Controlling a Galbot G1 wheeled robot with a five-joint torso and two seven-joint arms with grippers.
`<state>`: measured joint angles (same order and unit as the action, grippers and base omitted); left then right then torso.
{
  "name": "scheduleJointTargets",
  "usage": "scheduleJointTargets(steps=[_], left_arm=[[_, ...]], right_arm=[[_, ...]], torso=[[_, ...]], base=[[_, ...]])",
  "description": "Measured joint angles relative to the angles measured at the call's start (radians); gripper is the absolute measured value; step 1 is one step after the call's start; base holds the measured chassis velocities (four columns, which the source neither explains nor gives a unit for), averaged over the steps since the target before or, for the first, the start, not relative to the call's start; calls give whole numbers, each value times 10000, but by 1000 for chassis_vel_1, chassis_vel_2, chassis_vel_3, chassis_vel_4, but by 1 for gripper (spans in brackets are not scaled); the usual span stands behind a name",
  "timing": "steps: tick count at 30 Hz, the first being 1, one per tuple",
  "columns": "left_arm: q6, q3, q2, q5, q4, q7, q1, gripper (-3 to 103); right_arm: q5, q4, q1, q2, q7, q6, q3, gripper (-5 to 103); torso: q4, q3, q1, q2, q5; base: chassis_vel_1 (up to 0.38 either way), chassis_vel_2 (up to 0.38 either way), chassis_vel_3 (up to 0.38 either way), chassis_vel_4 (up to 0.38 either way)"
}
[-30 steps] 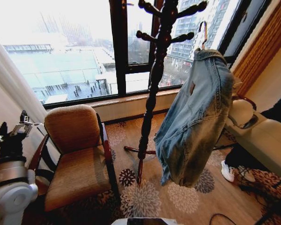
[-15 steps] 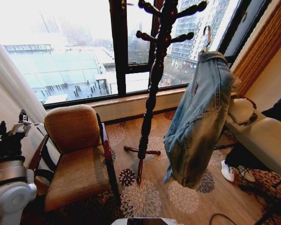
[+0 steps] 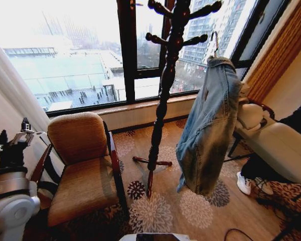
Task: Pick up the clothes from the bed and hang them on the clothes hanger.
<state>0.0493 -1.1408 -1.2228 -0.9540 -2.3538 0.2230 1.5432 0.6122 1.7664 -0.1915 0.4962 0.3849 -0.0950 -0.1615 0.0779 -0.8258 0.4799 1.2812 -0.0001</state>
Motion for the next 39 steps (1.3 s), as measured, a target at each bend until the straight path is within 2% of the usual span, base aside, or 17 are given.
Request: scheduleJointTargets(steps=[13,39], left_arm=[[-5,296,-106,173,194,-19,-162,100],[59,246,-90,145,295,-57,-152,100]], right_arm=[[-37,349,726,-25,-50,-53,-645,14],[-29,-85,1036,181,-48,-74,-1043,14]], torso=[[1,1,0,1,-1],[3,1,-1,1,0]], base=[[0,0,0,0],[0,0,0,0]])
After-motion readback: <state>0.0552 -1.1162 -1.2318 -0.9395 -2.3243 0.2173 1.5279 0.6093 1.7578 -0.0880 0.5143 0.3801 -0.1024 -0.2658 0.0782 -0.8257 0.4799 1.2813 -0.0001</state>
